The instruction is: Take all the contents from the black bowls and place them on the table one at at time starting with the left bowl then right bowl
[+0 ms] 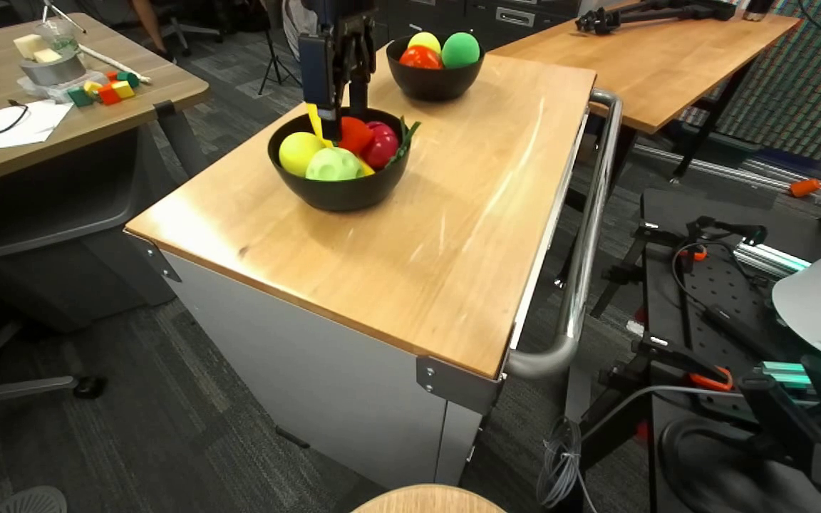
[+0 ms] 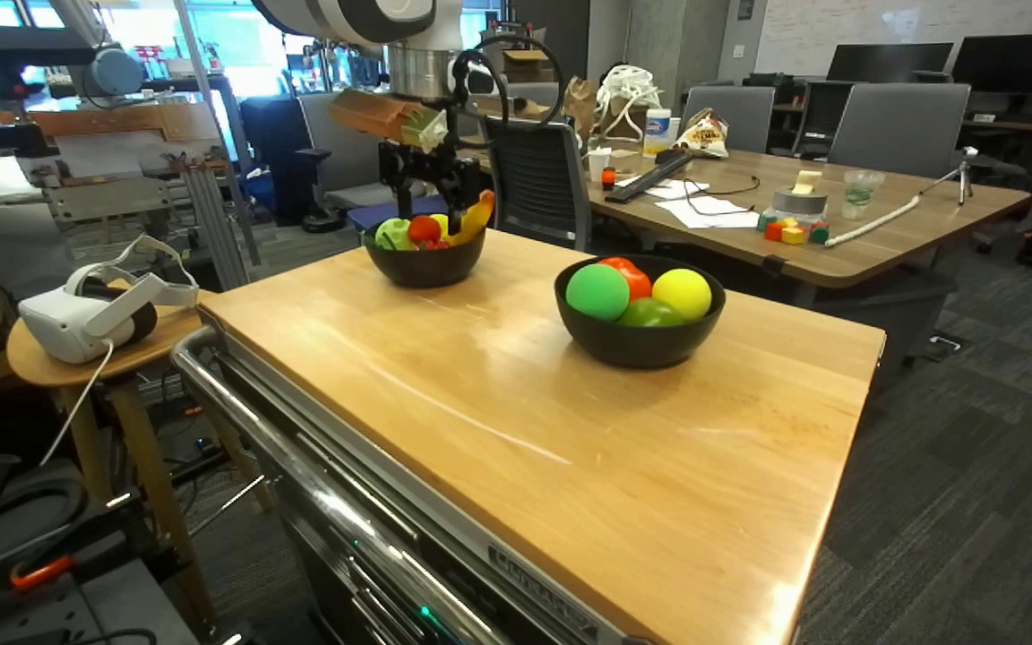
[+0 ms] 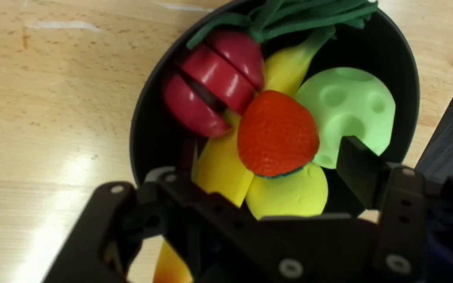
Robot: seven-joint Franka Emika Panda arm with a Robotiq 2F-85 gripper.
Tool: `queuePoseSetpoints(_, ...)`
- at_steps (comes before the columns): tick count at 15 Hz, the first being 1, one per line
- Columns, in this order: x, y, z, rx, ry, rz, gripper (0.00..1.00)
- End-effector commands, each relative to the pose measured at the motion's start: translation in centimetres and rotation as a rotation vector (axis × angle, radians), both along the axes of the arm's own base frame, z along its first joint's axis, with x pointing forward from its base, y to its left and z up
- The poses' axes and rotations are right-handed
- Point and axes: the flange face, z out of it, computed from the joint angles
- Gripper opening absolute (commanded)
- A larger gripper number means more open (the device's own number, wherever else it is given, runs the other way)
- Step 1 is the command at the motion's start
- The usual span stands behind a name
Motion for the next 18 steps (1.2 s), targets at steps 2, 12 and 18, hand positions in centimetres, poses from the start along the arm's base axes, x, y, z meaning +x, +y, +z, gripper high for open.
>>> queuePoseSetpoints(2,0.4,0.3,-0.9,0.009,0.043,0.005,0.63)
queuePoseSetpoints(12,-7.8,-1.1,7.4,-0.084,0.031,-0.105,0.24)
queuePoseSetpoints(18,-15.8,-6.8,2.9,-0.219,0.106,-0.419,0.24)
